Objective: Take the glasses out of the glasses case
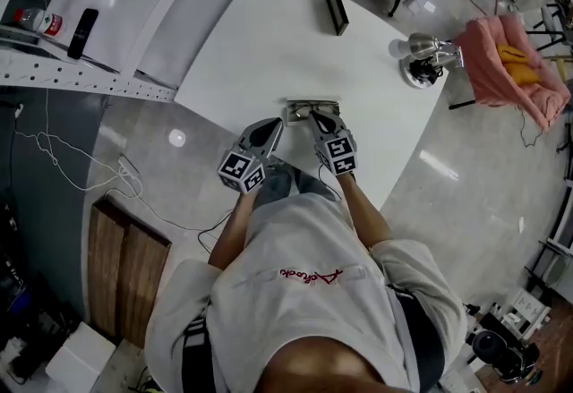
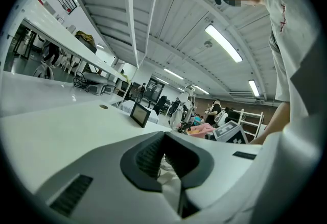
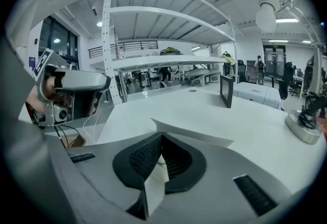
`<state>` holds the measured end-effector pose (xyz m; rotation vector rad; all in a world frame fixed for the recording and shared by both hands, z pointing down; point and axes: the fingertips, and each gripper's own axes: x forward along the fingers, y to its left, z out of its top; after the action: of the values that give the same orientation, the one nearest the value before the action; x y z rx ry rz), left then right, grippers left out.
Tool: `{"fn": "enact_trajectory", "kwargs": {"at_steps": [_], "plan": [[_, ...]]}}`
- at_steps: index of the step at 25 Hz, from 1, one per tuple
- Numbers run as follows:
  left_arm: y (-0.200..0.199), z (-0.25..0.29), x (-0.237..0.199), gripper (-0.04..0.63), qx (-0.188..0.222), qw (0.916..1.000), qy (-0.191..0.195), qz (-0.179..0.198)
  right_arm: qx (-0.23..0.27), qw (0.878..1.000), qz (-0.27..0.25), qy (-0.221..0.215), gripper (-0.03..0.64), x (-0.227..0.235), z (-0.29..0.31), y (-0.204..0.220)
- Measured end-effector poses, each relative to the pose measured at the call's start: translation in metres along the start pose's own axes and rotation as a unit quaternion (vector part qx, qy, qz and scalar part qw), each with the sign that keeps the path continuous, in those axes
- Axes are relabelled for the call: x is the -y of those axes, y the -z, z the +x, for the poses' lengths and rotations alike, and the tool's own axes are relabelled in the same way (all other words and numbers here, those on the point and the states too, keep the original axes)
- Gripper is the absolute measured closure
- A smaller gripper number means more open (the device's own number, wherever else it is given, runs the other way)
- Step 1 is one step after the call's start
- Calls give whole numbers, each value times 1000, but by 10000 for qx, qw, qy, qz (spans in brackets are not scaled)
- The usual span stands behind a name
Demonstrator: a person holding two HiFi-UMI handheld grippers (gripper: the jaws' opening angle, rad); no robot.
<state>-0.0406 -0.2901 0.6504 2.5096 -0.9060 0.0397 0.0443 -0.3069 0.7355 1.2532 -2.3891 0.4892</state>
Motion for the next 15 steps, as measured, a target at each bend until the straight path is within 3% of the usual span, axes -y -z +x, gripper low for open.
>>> {"fn": "enact_trajectory", "kwargs": {"at_steps": [4, 7, 9, 12, 15], "plan": [[-1, -2, -2, 569, 17, 10000, -23, 0, -164, 9990, -425, -5, 620, 4, 7, -3], [-3, -2, -3, 569, 28, 10000, -31, 8, -416, 9919, -1202, 23, 620, 4, 8, -1], [-3, -1, -2, 569, 35, 10000, -23, 9, -666, 9771, -2019, 118, 620, 4, 7, 3], [-4, 0, -2, 569, 39, 10000, -13, 9, -950, 9400, -3267, 254, 620, 2, 9, 7], [-4, 0, -2, 569, 42, 10000, -13, 5, -1078, 9123, -3936, 349, 618, 0, 10, 9]]}}
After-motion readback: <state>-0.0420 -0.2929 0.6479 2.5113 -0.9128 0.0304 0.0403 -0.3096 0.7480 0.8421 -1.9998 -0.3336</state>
